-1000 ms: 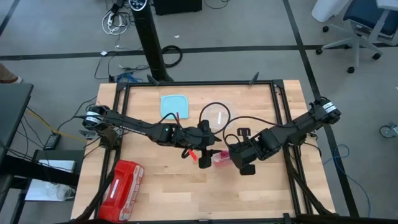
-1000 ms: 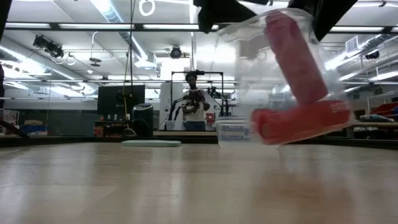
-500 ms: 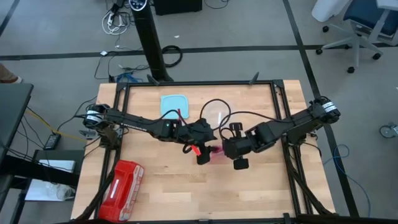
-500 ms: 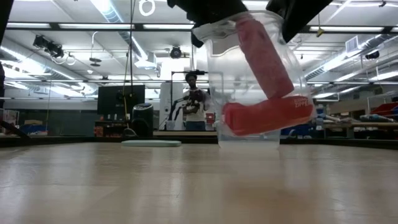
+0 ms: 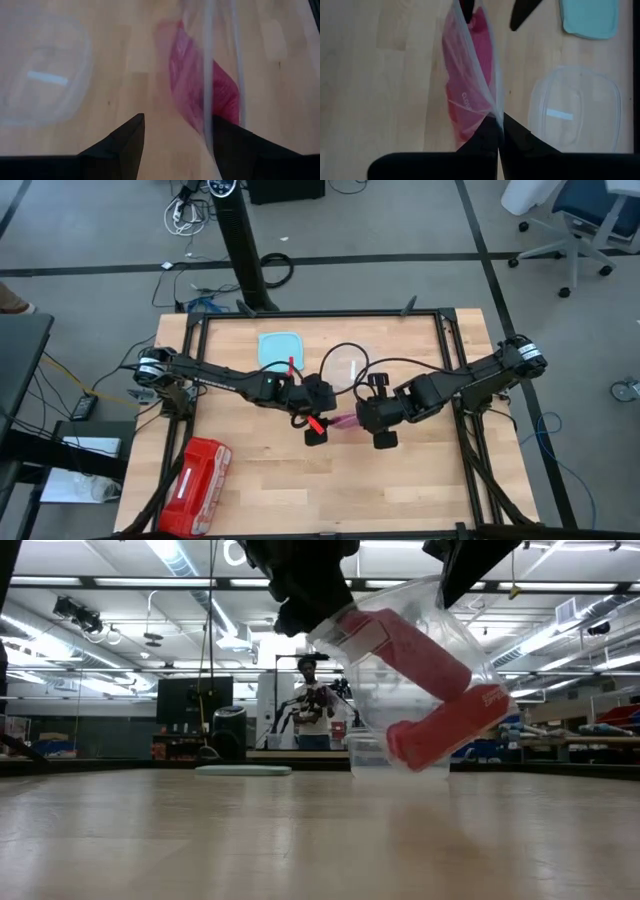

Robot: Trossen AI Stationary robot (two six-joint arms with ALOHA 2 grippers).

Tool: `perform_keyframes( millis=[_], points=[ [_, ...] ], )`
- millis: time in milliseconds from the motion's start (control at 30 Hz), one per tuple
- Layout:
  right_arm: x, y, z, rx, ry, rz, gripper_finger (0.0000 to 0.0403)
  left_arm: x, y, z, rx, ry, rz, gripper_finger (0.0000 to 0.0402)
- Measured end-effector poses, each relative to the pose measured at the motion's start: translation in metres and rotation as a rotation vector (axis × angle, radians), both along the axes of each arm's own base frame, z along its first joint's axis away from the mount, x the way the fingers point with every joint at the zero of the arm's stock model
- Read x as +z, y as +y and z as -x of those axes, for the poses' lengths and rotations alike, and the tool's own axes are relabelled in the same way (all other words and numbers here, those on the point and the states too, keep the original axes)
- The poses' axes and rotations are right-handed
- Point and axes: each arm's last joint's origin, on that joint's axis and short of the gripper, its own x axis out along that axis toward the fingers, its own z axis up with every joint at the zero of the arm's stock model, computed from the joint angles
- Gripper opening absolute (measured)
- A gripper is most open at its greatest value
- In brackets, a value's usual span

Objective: Roll bandage
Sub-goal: Put the rolled pink bandage into the transparent zip bag, then close the transparent zip bag

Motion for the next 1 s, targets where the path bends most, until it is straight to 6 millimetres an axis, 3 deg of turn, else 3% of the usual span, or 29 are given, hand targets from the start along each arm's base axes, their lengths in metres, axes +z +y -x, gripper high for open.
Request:
perform_keyframes(
  millis=[167,400,533,800,1000],
  points=[
    [0.001,0.000,0.000,-0.001,0.000,-0.001,0.0000,0.001,-0.002,0.002,-0.046,0.034,0.071,0.0214],
    [0.000,-0.002,0.001,-0.010,0.016,-0.006,0.0000,0.038,-0.004,0.000,-0.074,0.026,0.072,0.0214],
    [0.000,-0.002,0.001,-0.017,0.018,-0.009,0.0000,0.043,-0.008,-0.002,-0.063,-0.022,-0.015,0.0214],
    [0.000,-0.002,0.001,-0.031,0.013,-0.021,0.0000,0.032,-0.014,-0.019,0.000,-0.099,-0.116,0.0214],
    [0.000,0.000,0.002,-0.036,0.011,-0.020,0.0000,-0.005,-0.019,-0.038,-0.016,-0.033,-0.120,0.0214]
  ],
)
